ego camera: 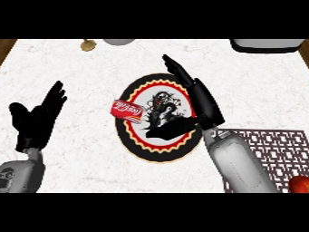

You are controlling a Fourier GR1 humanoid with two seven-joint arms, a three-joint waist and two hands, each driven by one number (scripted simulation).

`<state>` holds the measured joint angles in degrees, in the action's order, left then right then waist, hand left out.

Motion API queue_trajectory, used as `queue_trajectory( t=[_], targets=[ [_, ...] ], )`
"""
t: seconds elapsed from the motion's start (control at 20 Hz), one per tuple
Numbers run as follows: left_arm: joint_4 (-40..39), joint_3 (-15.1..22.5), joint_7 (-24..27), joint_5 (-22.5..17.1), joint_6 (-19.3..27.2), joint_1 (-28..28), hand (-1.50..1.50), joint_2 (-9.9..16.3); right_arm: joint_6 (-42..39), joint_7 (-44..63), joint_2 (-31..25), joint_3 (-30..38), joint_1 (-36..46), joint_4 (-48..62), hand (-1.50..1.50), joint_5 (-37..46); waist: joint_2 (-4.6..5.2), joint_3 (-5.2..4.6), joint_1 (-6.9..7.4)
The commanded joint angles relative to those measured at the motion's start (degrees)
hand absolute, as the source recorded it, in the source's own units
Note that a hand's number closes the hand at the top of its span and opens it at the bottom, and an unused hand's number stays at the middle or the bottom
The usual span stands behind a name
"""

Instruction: Pick the can from the placemat and place it in the plate

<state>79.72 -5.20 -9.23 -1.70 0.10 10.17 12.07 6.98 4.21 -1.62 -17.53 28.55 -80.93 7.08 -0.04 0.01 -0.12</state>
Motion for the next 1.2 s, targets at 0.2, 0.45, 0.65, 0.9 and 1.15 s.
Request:
queue_trajectory(
  t=[0.2, 0.45, 0.65, 0.9, 1.15],
  targets=[
    [0.1, -1.0, 0.9, -0.2, -1.3, -1.8, 0.00, -0.2, -10.6, -4.8, -4.1, 7.9, -1.8, 0.4, -1.50, -6.0, 0.05, -0.01, 0.19],
    [3.2, -1.9, -0.7, -0.9, -3.6, -1.8, 0.00, 1.3, -13.1, -9.8, -5.2, 10.5, -2.9, 5.1, -1.50, -4.6, 0.03, -0.01, 0.34],
    [4.1, -0.9, -0.8, 1.3, -1.7, -2.7, 0.00, -0.6, -15.6, -10.2, -6.2, 12.4, -4.9, 2.2, -1.50, -4.4, 0.01, -0.01, 0.22],
    [0.4, -0.7, 1.6, 2.1, -1.4, -1.6, 0.00, -2.0, -17.5, -14.7, -9.3, 16.7, -4.7, 7.2, -1.50, -4.4, 0.07, -0.01, 0.19],
    [1.1, -0.3, 2.0, 3.5, 0.1, -2.4, 0.00, -3.0, -19.5, -18.4, -11.9, 19.4, 0.1, 16.1, -1.50, -2.6, 0.11, 0.00, 0.46]
  ],
)
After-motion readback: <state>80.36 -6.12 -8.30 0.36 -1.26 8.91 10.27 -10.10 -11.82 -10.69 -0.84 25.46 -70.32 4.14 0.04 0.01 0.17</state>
